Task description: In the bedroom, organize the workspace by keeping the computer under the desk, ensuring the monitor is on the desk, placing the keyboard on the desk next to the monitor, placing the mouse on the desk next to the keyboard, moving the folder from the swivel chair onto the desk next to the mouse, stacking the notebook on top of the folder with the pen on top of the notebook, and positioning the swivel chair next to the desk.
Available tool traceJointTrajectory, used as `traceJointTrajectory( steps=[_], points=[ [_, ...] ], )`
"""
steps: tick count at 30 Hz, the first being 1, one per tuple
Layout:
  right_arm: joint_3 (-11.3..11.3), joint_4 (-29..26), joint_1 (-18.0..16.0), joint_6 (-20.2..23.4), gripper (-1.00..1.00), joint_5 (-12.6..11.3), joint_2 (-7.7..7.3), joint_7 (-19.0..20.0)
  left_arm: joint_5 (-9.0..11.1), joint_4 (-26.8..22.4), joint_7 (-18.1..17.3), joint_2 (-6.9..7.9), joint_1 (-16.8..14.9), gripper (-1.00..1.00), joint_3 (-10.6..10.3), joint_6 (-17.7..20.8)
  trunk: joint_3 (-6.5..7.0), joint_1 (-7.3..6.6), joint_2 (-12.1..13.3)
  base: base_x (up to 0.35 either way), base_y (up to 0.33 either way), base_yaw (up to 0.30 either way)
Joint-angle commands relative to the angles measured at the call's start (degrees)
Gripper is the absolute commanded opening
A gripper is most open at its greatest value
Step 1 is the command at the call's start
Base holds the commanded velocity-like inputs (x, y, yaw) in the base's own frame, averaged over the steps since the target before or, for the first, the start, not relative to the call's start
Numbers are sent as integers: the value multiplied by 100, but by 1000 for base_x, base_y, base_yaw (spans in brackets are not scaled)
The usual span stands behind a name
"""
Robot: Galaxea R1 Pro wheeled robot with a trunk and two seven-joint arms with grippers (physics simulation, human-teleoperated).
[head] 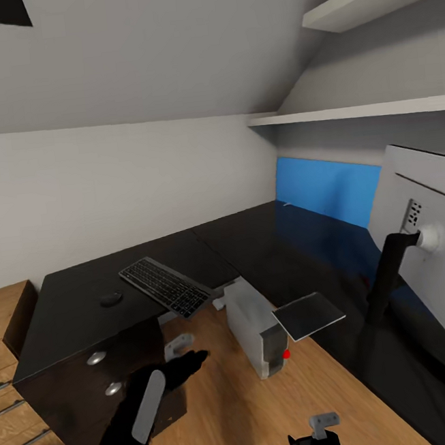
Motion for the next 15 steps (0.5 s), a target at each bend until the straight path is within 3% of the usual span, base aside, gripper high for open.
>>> traceJointTrajectory(
  steps=[1,5,8,11,15],
  points=[
    [27,12,-6,-26,100,-62,1,31,365,-10,46,93,-12,100,31,147,-6,-1,-3,0,0,-48],
    [27,12,-6,-26,100,-60,2,31,1443,-3,34,457,-34,100,109,559,-6,-1,-3,0,0,-29],
    [27,12,-7,-26,100,-57,2,31,2039,46,27,656,-41,100,136,721,-6,-1,-3,0,0,-13],
    [27,12,-8,-26,100,-54,4,31,2481,120,-24,791,-46,100,159,820,-6,-1,-3,0,0,-6],
    [32,12,-6,-26,100,-49,12,31,2658,159,-195,847,-48,100,170,854,-6,-1,-3,0,0,-17]
  ],
)
